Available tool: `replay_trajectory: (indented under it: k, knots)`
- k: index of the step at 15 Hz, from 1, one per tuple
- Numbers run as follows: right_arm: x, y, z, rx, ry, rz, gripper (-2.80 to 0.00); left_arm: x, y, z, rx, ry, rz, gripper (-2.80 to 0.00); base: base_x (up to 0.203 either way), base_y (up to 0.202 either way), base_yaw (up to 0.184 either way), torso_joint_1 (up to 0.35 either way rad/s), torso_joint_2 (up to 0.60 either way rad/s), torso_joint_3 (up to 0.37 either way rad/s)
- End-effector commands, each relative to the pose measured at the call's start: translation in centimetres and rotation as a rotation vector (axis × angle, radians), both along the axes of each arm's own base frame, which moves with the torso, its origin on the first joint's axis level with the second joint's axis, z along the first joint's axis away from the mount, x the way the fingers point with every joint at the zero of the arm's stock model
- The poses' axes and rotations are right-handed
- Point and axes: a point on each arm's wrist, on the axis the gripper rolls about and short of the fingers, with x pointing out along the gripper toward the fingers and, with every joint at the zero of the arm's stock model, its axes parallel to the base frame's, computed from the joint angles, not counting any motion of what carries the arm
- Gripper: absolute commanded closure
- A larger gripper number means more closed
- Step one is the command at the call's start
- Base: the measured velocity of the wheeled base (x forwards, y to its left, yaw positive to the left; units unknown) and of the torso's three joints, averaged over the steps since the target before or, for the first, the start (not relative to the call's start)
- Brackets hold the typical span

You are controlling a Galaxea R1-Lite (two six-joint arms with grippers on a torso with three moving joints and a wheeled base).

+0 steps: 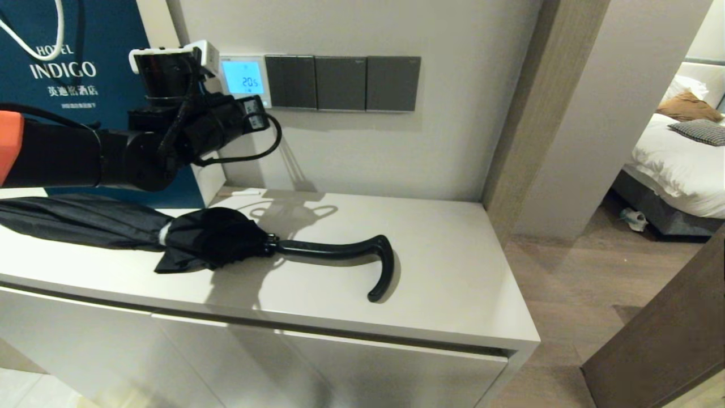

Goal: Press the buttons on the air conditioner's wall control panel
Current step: Press the temperature increase button

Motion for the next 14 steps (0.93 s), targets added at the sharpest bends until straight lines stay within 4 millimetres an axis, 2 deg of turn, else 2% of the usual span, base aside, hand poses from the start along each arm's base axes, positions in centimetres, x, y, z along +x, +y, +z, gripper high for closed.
replay_trajectory:
  k: [1, 6, 8, 14]
  knots:
    - [0.0, 0.0, 0.0, 0.000, 0.003, 0.000, 0.00, 0.2, 0.3, -0.3, -0.002, 0.002, 0.008, 0.00, 0.000, 0.000, 0.000, 0.000, 0.00, 0.000]
    - [0.0, 0.0, 0.0, 0.000, 0.003, 0.000, 0.00, -0.1, 0.4, -0.2, -0.004, -0.003, 0.009, 0.00, 0.000, 0.000, 0.000, 0.000, 0.00, 0.000]
    - [0.0, 0.0, 0.0, 0.000, 0.003, 0.000, 0.00, -1.0, 0.7, -1.2, 0.001, 0.018, 0.009, 0.00, 0.000, 0.000, 0.000, 0.000, 0.00, 0.000]
    - [0.0, 0.0, 0.0, 0.000, 0.003, 0.000, 0.00, -1.7, 0.9, -0.8, -0.004, 0.001, 0.009, 0.00, 0.000, 0.000, 0.000, 0.000, 0.00, 0.000]
